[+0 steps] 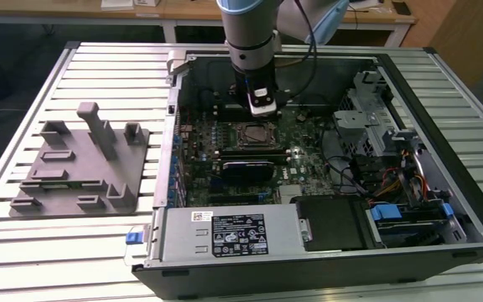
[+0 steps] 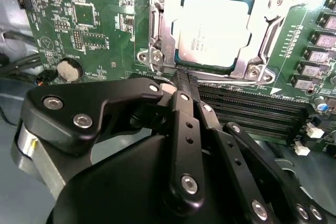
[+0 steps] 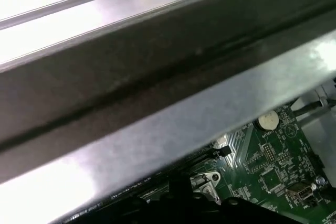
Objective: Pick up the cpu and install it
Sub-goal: 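Install the first cpu locking lever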
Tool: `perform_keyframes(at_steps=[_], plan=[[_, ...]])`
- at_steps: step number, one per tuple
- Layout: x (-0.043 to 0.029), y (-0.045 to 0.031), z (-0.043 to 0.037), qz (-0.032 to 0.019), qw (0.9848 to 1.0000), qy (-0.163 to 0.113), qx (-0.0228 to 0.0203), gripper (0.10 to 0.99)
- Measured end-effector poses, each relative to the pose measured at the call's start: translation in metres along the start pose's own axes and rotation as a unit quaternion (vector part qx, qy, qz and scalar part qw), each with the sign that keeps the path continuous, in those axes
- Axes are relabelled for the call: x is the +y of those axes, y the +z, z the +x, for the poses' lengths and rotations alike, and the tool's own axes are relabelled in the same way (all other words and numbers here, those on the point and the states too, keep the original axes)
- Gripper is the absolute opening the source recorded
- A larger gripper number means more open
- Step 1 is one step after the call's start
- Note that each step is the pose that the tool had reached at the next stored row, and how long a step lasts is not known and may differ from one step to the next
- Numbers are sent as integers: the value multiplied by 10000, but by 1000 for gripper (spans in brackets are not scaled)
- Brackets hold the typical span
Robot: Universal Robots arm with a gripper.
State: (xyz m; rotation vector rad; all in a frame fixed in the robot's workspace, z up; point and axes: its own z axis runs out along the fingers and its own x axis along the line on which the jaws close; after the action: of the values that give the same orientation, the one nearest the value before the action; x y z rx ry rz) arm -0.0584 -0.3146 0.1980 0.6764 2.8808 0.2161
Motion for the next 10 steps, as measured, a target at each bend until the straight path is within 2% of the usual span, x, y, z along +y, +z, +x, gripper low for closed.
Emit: perform_keyframes(at_steps=[6, 10], plan=[[-1, 11, 0, 45, 9998, 171, -42, 106], [-2, 12, 0, 50, 9998, 195, -47, 106]])
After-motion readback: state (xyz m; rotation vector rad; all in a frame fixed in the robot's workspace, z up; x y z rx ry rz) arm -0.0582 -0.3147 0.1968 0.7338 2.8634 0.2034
